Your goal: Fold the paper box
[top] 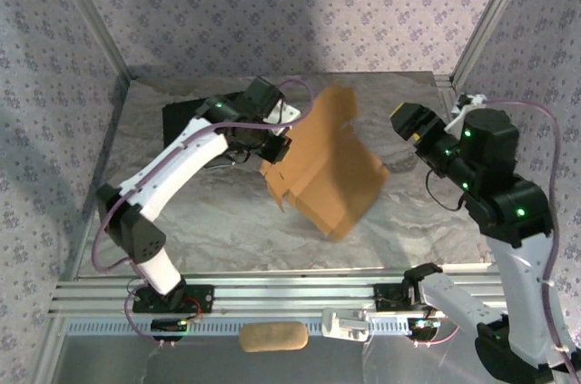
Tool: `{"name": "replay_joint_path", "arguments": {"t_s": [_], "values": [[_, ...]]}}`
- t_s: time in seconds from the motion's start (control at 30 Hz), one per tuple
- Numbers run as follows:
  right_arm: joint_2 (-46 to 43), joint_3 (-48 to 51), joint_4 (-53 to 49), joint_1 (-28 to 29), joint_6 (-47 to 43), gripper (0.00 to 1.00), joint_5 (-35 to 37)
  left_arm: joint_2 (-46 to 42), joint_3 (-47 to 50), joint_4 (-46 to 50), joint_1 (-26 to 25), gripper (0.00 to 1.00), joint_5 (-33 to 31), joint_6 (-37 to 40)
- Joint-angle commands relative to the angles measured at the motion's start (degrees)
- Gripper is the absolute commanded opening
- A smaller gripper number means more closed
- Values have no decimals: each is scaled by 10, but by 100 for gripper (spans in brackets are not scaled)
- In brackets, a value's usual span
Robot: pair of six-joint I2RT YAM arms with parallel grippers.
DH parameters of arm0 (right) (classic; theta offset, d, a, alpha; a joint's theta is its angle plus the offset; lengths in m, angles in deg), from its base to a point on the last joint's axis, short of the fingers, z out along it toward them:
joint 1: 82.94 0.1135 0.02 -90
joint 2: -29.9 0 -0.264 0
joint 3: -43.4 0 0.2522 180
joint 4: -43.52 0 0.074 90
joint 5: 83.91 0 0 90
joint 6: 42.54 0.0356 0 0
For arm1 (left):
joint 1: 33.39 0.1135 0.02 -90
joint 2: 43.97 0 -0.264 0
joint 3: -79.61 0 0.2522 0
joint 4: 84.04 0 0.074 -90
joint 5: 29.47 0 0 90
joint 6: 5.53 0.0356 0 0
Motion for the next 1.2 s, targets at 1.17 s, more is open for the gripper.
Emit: {"name": "replay_joint_path", "arguments": {"t_s": [1.17], "values": [[253,297,461,56,293,40,-156,69,58,-112,-92,0,-213,185]]}}
